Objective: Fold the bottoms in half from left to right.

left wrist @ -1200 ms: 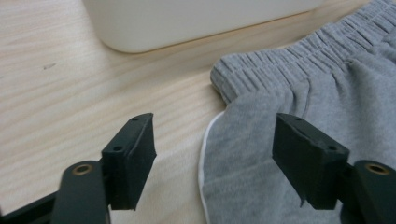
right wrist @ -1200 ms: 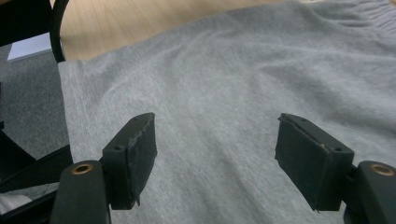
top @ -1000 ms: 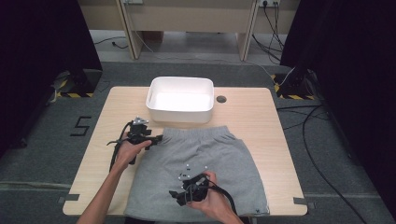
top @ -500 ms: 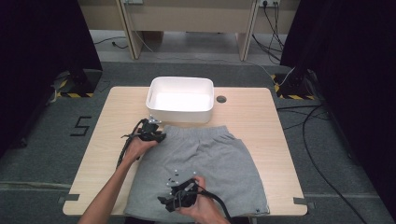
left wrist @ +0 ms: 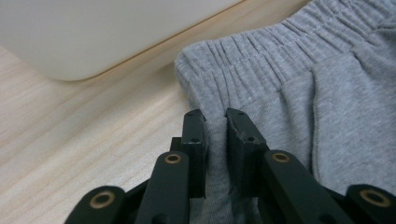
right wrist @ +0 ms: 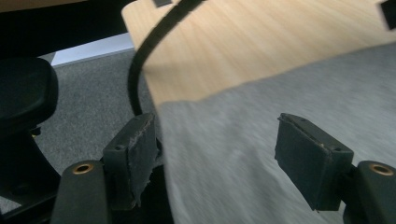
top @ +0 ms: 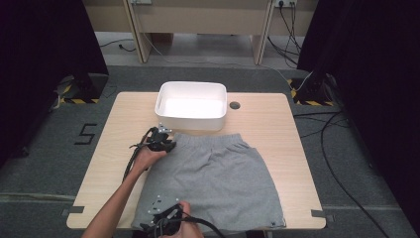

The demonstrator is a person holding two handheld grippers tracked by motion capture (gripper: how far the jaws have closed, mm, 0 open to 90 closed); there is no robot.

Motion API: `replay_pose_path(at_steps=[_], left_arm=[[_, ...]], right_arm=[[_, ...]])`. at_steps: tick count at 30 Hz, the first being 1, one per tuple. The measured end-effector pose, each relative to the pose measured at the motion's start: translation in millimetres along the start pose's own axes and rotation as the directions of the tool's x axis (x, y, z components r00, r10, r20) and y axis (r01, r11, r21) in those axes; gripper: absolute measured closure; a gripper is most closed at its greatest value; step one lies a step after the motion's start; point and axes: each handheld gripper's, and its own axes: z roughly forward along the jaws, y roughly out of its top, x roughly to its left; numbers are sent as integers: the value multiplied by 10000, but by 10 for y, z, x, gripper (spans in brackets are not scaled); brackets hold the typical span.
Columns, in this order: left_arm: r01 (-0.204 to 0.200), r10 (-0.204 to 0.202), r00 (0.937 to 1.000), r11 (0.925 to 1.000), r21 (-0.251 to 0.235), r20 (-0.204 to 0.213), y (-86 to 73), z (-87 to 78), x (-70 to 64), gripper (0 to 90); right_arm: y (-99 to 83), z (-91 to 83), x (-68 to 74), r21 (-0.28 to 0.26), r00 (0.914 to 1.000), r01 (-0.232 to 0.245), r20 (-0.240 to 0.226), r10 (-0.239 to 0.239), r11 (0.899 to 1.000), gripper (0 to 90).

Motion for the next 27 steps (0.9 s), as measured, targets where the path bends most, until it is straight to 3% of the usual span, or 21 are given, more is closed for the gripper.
replay_pose_path(at_steps=[10, 15, 19, 23, 27], left_arm=[[182, -181, 9997, 9998, -93, 170, -17, -1, 28, 771], [179, -177, 9996, 9998, -95, 199, -18, -1, 32, 770], [245, -242, 9994, 9996, -114, 233, -20, 0, 37, 769], [260, -256, 9993, 9996, -118, 268, -20, 0, 43, 769], [325, -321, 9990, 9994, -127, 309, -24, -1, 53, 766]], right_arm=[[29, 256, 143, 223, 9993, 381, -52, -380, 9990, 350], [-20, 318, 196, 441, 9975, 679, 164, -687, 9967, 386], [-29, 329, 210, 488, 9879, 1435, 525, -1460, 9885, 468], [-39, 321, 228, 468, 9832, 1710, 559, -1735, 9842, 518], [-49, 307, 237, 349, 9888, 1445, 329, -1456, 9889, 602]])
